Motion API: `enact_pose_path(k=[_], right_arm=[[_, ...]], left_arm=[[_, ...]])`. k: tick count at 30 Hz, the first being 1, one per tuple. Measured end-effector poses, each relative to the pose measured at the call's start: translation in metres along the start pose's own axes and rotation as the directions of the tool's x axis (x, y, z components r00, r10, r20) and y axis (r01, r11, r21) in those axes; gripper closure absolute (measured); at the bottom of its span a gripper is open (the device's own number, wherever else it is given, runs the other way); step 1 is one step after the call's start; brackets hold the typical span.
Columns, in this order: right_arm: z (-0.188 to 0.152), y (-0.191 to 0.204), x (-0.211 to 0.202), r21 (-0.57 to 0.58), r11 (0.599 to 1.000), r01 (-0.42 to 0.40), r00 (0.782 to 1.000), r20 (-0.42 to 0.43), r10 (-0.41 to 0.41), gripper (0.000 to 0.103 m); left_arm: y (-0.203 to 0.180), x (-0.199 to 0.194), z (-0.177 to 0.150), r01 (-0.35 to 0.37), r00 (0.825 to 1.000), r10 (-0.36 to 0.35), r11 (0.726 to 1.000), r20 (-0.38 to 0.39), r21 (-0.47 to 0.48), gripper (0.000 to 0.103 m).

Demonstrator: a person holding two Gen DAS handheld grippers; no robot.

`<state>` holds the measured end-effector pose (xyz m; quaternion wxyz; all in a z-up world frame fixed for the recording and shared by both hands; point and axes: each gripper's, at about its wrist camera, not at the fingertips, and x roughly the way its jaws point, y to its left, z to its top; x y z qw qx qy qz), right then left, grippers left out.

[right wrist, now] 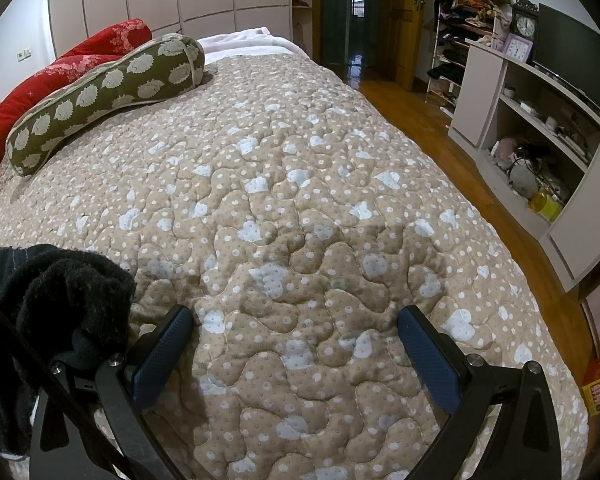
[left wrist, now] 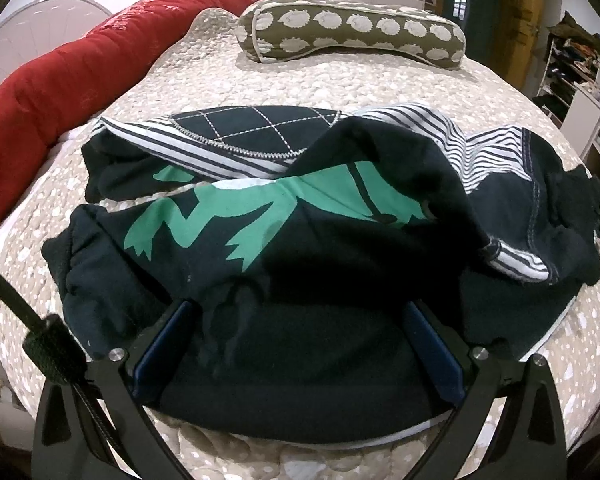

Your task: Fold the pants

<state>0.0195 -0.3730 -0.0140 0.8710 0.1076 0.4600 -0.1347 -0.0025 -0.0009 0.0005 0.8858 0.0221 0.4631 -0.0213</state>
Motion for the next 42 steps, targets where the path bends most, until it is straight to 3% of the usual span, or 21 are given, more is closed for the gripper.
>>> enact_pose_path(k=[4, 6, 8, 12, 15, 17, 22, 25, 26, 28, 29, 33, 37, 39, 40, 42], right_arm=[[0.012, -0.005, 0.002, 0.009, 0.998, -0.058, 0.995, -0.077, 0.059, 0.0], [0.019, -0.012, 0.003, 0.024, 0.993, -0.117, 0.985, -0.128, 0.119, 0.0], [0.02, -0.025, -0.004, 0.13, 0.979, -0.16, 0.979, -0.11, 0.174, 0.0], [0.024, -0.037, -0.038, 0.231, 0.954, -0.189, 0.982, 0.021, 0.189, 0.008], [0.038, -0.018, -0.067, 0.162, 0.952, -0.261, 0.965, 0.082, 0.251, 0.012], [0.048, 0.008, -0.074, 0.073, 0.94, -0.333, 0.943, 0.05, 0.33, 0.014], [0.032, 0.067, -0.058, 0.006, 0.878, -0.479, 0.872, -0.109, 0.477, 0.046], [0.015, 0.097, -0.032, -0.027, 0.893, -0.448, 0.883, -0.169, 0.438, 0.06], [0.014, 0.099, -0.029, -0.027, 0.89, -0.455, 0.878, -0.18, 0.443, 0.064], [0.009, 0.108, -0.021, -0.02, 0.862, -0.507, 0.845, -0.209, 0.492, 0.092], [0.01, 0.112, -0.02, -0.029, 0.857, -0.515, 0.84, -0.214, 0.498, 0.092], [0.032, 0.11, -0.051, -0.089, 0.86, -0.503, 0.863, -0.108, 0.494, 0.094], [0.062, 0.098, -0.062, -0.111, 0.9, -0.421, 0.907, -0.032, 0.42, 0.095], [0.076, 0.093, -0.057, -0.123, 0.927, -0.353, 0.935, -0.006, 0.355, 0.095], [0.08, 0.093, -0.051, -0.158, 0.947, -0.281, 0.958, 0.013, 0.287, 0.095], [0.084, 0.086, -0.037, -0.188, 0.967, -0.174, 0.984, 0.009, 0.179, 0.093]], left_arm=[[0.003, -0.008, -0.001, 0.011, 1.0, -0.012, 1.0, -0.028, -0.015, 0.0], [0.005, -0.019, -0.004, 0.005, 0.999, -0.006, 1.0, -0.032, -0.019, 0.008], [0.01, -0.032, -0.008, 0.007, 1.0, -0.007, 1.0, 0.003, -0.031, 0.018], [0.029, -0.061, -0.009, 0.036, 0.994, -0.029, 0.997, 0.104, -0.068, 0.018], [0.049, -0.081, -0.006, 0.064, 0.985, -0.044, 0.991, 0.169, -0.114, 0.018], [0.066, -0.09, -0.004, 0.09, 0.979, -0.058, 0.983, 0.196, -0.161, 0.018], [0.089, -0.107, 0.003, 0.085, 0.976, -0.038, 0.974, 0.216, -0.212, 0.018], [0.096, -0.11, 0.007, 0.06, 0.978, -0.014, 0.975, 0.21, -0.213, 0.018], [0.097, -0.113, 0.005, 0.058, 0.975, -0.01, 0.975, 0.22, -0.214, 0.018], [0.099, -0.114, 0.005, 0.059, 0.973, -0.008, 0.974, 0.229, -0.218, 0.018], [0.099, -0.114, 0.005, 0.062, 0.974, -0.01, 0.973, 0.226, -0.223, 0.018], [0.095, -0.113, 0.005, 0.056, 0.975, -0.007, 0.975, 0.223, -0.215, 0.018], [0.095, -0.111, 0.005, 0.064, 0.976, -0.016, 0.974, 0.216, -0.218, 0.018], [0.096, -0.11, 0.004, 0.061, 0.977, -0.014, 0.974, 0.213, -0.22, 0.018], [0.097, -0.11, 0.004, 0.06, 0.977, -0.012, 0.973, 0.211, -0.222, 0.018], [0.098, -0.109, 0.004, 0.061, 0.979, -0.013, 0.972, 0.206, -0.225, 0.018]])
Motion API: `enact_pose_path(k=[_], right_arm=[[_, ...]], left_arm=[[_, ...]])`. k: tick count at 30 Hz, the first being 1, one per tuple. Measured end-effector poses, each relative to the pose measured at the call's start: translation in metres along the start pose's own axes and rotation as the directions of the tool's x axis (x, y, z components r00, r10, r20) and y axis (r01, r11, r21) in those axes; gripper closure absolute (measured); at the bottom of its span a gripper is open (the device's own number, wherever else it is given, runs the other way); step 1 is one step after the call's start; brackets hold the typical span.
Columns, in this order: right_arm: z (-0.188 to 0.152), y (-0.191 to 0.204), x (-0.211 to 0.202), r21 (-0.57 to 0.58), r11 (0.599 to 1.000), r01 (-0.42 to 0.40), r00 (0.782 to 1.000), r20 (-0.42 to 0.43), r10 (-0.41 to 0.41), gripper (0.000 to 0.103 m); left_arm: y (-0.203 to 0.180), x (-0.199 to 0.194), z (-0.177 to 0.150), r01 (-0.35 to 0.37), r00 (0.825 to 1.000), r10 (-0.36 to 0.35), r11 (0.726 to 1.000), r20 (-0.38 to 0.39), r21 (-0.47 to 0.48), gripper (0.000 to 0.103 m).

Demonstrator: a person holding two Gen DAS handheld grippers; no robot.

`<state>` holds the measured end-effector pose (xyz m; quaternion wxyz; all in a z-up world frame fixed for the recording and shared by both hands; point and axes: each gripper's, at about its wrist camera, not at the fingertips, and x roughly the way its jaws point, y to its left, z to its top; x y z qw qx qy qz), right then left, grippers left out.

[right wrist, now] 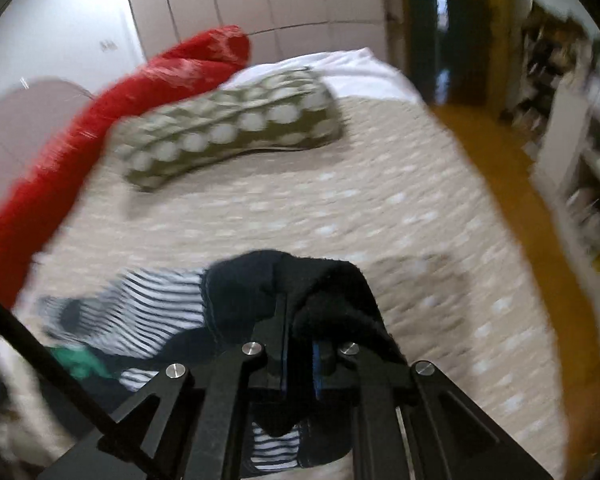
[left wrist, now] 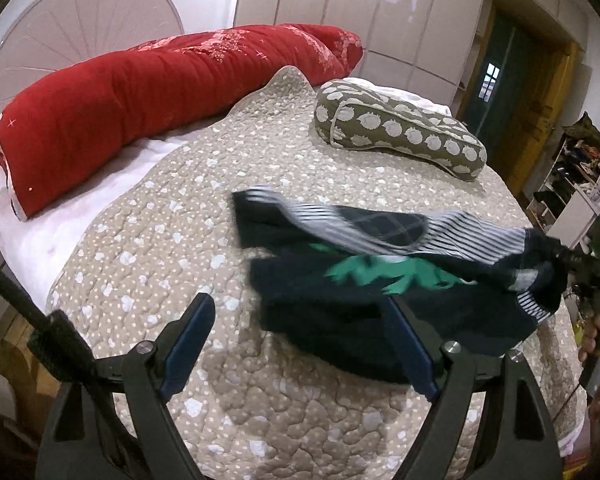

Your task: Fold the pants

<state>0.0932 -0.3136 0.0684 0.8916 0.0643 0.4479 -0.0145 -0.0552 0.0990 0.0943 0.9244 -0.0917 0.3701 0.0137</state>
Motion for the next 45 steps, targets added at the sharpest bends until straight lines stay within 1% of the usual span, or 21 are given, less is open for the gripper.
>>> enact_pose_path(k=[1, 3, 4, 5, 6, 7, 9, 13, 15, 17, 18, 19, 25, 28, 31, 34, 37, 42, 43, 44, 45], right_arm=[[0.0, -0.013, 0.002, 0.025, 1.0, 0.009, 1.0, -0.023, -0.009, 0.089], [-0.006, -0.034, -0.003, 0.111, 0.993, -0.035, 0.999, -0.027, 0.038, 0.082], [-0.011, -0.048, -0.009, 0.167, 0.984, -0.068, 0.997, -0.01, 0.07, 0.069], [-0.015, -0.054, -0.016, 0.189, 0.979, -0.076, 0.997, 0.008, 0.076, 0.059], [-0.019, -0.061, -0.023, 0.207, 0.975, -0.083, 0.996, 0.036, 0.077, 0.041], [-0.026, -0.069, -0.03, 0.22, 0.972, -0.082, 0.995, 0.068, 0.068, 0.031], [-0.037, -0.076, -0.033, 0.22, 0.973, -0.066, 0.996, 0.073, 0.051, 0.029], [-0.047, -0.077, -0.01, 0.248, 0.965, -0.09, 0.996, 0.001, 0.093, 0.029], [-0.052, -0.076, 0.004, 0.281, 0.951, -0.13, 0.991, -0.004, 0.137, 0.029], [-0.053, -0.074, 0.018, 0.323, 0.925, -0.202, 0.976, -0.009, 0.216, 0.057], [-0.054, -0.074, 0.026, 0.353, 0.899, -0.258, 0.958, -0.024, 0.284, 0.087], [-0.054, -0.076, 0.027, 0.388, 0.879, -0.277, 0.951, -0.02, 0.308, 0.088], [-0.067, -0.092, -0.014, 0.46, 0.846, -0.268, 0.959, 0.04, 0.282, 0.093], [-0.08, -0.092, -0.029, 0.457, 0.86, -0.226, 0.97, 0.03, 0.24, 0.093], [-0.091, -0.09, -0.032, 0.426, 0.891, -0.153, 0.986, 0.007, 0.167, 0.093], [-0.1, -0.095, -0.031, 0.428, 0.893, -0.142, 0.988, -0.001, 0.157, 0.093], [-0.103, -0.095, -0.031, 0.405, 0.905, -0.128, 0.99, -0.001, 0.14, 0.093], [-0.108, -0.092, -0.03, 0.383, 0.914, -0.135, 0.989, -0.004, 0.148, 0.093], [-0.109, -0.091, -0.029, 0.381, 0.914, -0.137, 0.988, -0.008, 0.151, 0.093], [-0.109, -0.09, -0.028, 0.381, 0.914, -0.14, 0.988, -0.01, 0.155, 0.093], [-0.109, -0.089, -0.028, 0.381, 0.914, -0.143, 0.987, -0.01, 0.159, 0.093]], left_arm=[[0.001, 0.0, 0.0, -0.001, 1.0, 0.001, 1.0, -0.001, 0.0, 0.018], [0.003, 0.0, 0.001, -0.002, 1.0, 0.002, 1.0, 0.0, -0.001, 0.018], [0.004, 0.001, 0.001, -0.004, 1.0, 0.004, 1.0, 0.0, -0.004, 0.018], [0.005, 0.002, 0.002, -0.003, 1.0, 0.003, 1.0, -0.003, -0.008, 0.018], [0.006, 0.003, 0.002, -0.003, 1.0, 0.003, 1.0, -0.004, -0.011, 0.018], [0.006, 0.004, 0.002, -0.003, 1.0, 0.003, 1.0, -0.005, -0.015, 0.018], [0.006, 0.006, 0.002, -0.001, 1.0, 0.001, 1.0, -0.011, -0.016, 0.018], [0.003, 0.007, 0.0, 0.008, 1.0, -0.009, 1.0, -0.029, -0.019, 0.018], [0.001, 0.003, 0.0, 0.006, 1.0, -0.006, 1.0, -0.026, -0.014, 0.018], [0.001, -0.003, 0.001, 0.001, 1.0, -0.001, 1.0, -0.019, -0.012, 0.018], [0.002, -0.006, 0.001, -0.006, 1.0, 0.006, 1.0, -0.013, -0.012, 0.018], [0.004, -0.008, 0.002, -0.015, 1.0, 0.014, 1.0, -0.009, -0.014, 0.018], [0.02, -0.005, 0.006, -0.035, 0.999, 0.034, 0.998, -0.021, -0.054, 0.018], [0.025, 0.005, 0.005, -0.018, 0.999, 0.014, 0.997, -0.049, -0.075, 0.018], [0.031, 0.018, 0.002, -0.008, 0.996, -0.001, 0.995, -0.086, -0.103, 0.018], [0.035, 0.031, 0.0, 0.001, 0.993, -0.016, 0.993, -0.121, -0.122, 0.018], [0.035, 0.048, 0.0, 0.047, 0.984, -0.071, 0.988, -0.161, -0.147, 0.018], [0.027, 0.089, 0.007, 0.114, 0.961, -0.156, 0.975, -0.227, -0.189, 0.018], [0.024, 0.098, 0.008, 0.121, 0.955, -0.168, 0.973, -0.246, -0.194, 0.02], [0.019, 0.106, 0.008, 0.118, 0.951, -0.164, 0.976, -0.262, -0.182, 0.041], [0.014, 0.11, 0.009, 0.09, 0.952, -0.131, 0.984, -0.277, -0.155, 0.057]])
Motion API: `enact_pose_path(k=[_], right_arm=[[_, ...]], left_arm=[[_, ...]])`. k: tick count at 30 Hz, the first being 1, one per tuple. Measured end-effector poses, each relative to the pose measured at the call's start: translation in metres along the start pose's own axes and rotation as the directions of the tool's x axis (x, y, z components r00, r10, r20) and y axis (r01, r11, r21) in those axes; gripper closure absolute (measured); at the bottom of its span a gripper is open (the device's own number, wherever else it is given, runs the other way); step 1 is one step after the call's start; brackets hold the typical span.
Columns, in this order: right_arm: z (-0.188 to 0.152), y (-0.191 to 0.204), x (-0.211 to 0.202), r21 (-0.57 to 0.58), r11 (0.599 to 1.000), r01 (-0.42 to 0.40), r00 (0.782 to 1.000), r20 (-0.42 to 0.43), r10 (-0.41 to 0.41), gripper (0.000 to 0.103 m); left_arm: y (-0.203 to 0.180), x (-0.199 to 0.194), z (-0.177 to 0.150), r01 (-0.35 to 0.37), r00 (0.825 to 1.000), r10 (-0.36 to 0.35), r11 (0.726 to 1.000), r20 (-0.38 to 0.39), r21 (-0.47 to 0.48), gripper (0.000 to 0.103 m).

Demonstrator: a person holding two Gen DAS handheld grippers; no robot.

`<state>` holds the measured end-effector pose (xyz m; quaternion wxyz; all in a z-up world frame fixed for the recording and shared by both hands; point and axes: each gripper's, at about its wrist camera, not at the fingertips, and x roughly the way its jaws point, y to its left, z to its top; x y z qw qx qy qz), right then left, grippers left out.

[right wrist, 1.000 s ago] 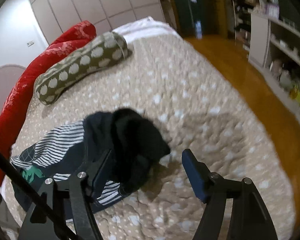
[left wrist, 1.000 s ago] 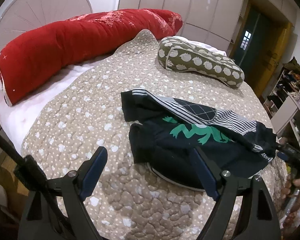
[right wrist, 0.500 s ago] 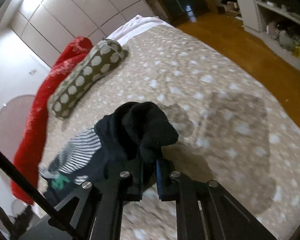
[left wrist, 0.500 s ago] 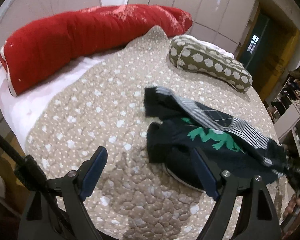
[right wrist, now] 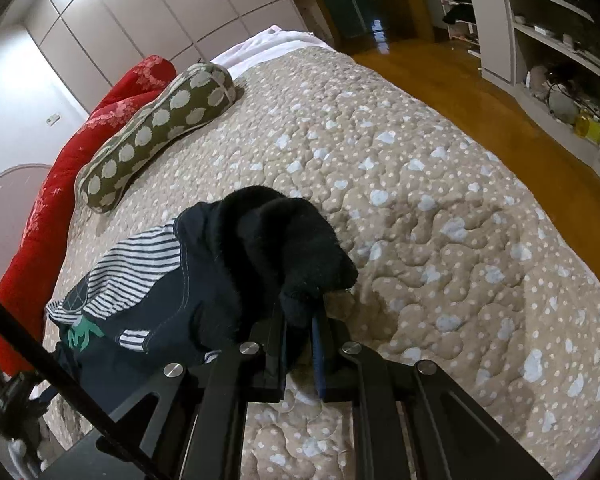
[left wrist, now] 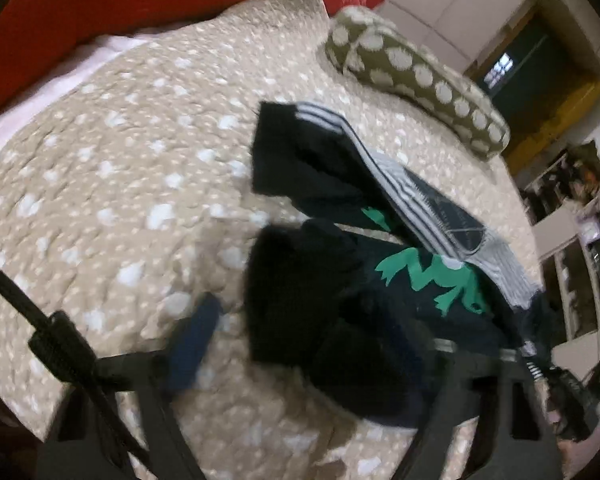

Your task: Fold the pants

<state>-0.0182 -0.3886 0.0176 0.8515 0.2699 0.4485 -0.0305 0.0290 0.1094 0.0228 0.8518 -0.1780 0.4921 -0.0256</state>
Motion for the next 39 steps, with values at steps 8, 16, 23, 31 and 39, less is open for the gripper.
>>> enact_pose_path(k=[8, 16, 23, 31, 39], right_arm=[[-0.002, 0.011, -0.016, 0.012, 0.996, -0.092, 0.996, -0.005, 0.092, 0.093], [-0.021, 0.01, -0.014, -0.009, 0.999, -0.037, 0.998, -0.052, 0.037, 0.09], [-0.028, 0.064, -0.061, -0.274, 0.962, -0.007, 0.996, 0.088, 0.033, 0.082], [-0.063, 0.158, 0.021, -0.67, 0.735, -0.104, 0.994, -0.102, 0.047, 0.065], [0.012, 0.152, 0.015, -0.596, 0.8, -0.075, 0.997, -0.048, 0.057, 0.1]], left_arm=[[-0.001, -0.041, 0.013, -0.091, 0.996, 0.09, 0.996, 0.025, 0.026, 0.086], [0.022, -0.057, -0.005, -0.201, 0.979, 0.199, 0.978, 0.036, 0.061, 0.075], [0.05, -0.088, -0.01, -0.22, 0.967, 0.219, 0.976, 0.132, -0.011, 0.075], [0.027, -0.098, -0.011, -0.139, 0.978, 0.131, 0.99, 0.164, 0.038, 0.068], [0.018, -0.097, 0.007, -0.103, 0.978, 0.093, 0.994, 0.189, 0.041, 0.065]])
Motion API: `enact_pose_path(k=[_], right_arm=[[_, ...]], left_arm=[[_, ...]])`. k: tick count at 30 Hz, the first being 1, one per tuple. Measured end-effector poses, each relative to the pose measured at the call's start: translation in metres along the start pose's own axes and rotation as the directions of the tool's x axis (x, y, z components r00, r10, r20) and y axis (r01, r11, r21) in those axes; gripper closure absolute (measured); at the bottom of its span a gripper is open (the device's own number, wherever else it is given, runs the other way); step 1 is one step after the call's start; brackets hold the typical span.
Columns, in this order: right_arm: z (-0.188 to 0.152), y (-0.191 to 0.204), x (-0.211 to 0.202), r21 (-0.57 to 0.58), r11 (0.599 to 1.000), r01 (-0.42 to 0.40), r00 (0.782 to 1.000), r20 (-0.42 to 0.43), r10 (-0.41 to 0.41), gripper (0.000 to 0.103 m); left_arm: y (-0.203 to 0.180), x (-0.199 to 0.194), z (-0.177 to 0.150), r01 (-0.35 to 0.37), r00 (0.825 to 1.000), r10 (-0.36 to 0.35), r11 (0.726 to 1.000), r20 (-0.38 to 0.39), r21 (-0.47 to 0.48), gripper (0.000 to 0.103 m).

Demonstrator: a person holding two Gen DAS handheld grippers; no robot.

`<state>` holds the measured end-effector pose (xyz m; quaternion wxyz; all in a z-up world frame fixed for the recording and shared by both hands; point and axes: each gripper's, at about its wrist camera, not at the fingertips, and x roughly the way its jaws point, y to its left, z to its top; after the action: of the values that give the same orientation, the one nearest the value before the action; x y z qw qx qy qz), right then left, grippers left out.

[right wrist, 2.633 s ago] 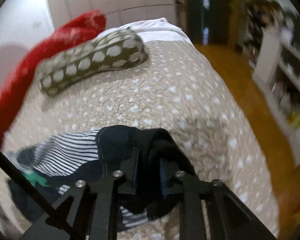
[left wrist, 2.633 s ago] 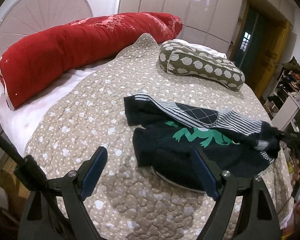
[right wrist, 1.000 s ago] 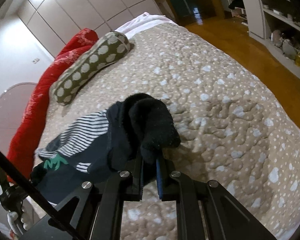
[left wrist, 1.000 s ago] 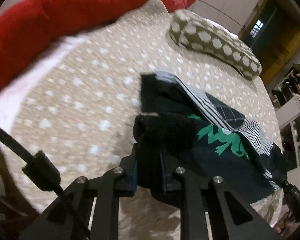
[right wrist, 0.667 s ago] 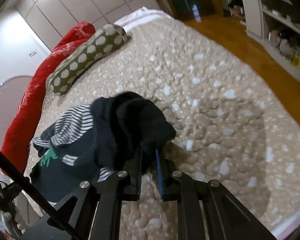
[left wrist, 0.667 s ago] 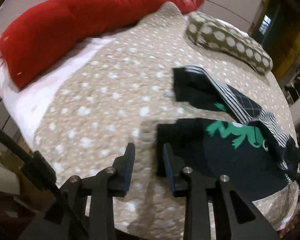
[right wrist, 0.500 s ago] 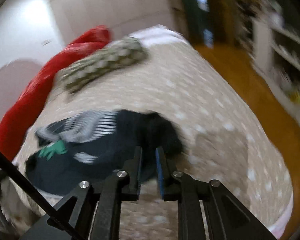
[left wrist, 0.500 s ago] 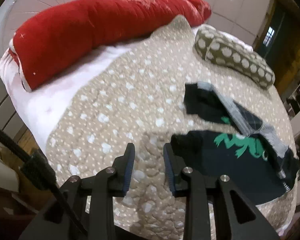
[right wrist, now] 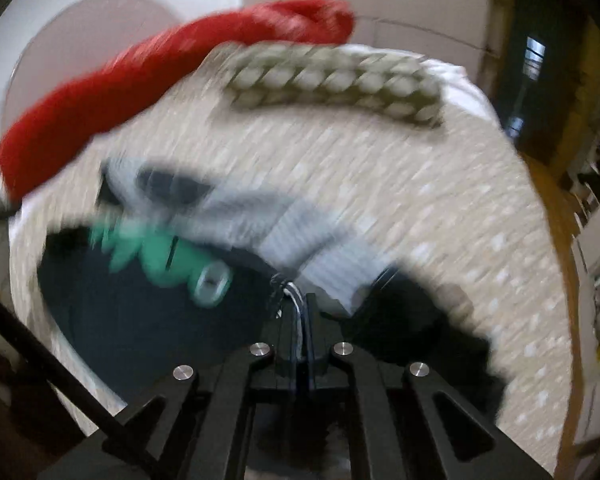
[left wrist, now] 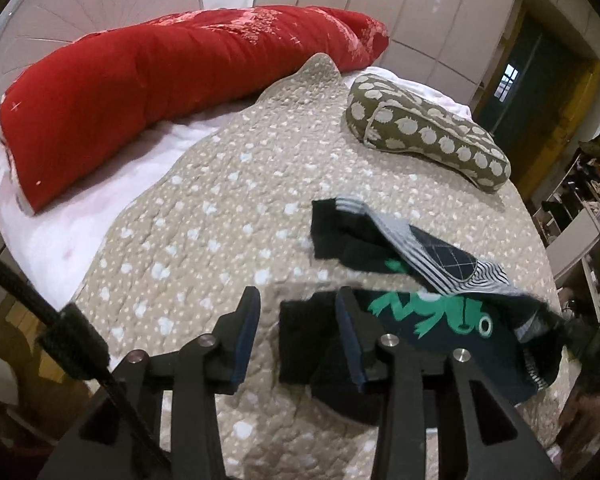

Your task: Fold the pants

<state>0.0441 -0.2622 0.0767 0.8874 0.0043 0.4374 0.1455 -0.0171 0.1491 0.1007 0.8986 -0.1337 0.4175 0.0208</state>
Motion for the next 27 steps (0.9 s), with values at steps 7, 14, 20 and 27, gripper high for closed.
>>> enact_pose_path(k=[7, 14, 20, 27], right_arm=[[0.047, -0.075, 0.039, 0.223, 0.973, 0.052, 0.998, -0.03, -0.046, 0.1], [0.033, -0.091, 0.056, 0.261, 0.963, 0.066, 0.997, -0.057, -0.053, 0.1], [0.028, -0.083, 0.045, 0.22, 0.974, 0.056, 0.998, -0.033, -0.05, 0.1], [0.021, -0.076, 0.031, 0.205, 0.978, 0.024, 1.0, -0.008, -0.023, 0.099]], left_arm=[[-0.025, 0.021, 0.011, 0.06, 0.997, -0.059, 0.998, -0.04, 0.02, 0.06], [-0.054, 0.057, 0.023, 0.143, 0.984, -0.137, 0.988, -0.116, 0.053, 0.049], [-0.08, 0.084, 0.017, 0.237, 0.95, -0.229, 0.971, -0.212, 0.012, 0.048], [-0.073, 0.09, 0.001, 0.171, 0.962, -0.16, 0.985, -0.219, 0.03, 0.046]])
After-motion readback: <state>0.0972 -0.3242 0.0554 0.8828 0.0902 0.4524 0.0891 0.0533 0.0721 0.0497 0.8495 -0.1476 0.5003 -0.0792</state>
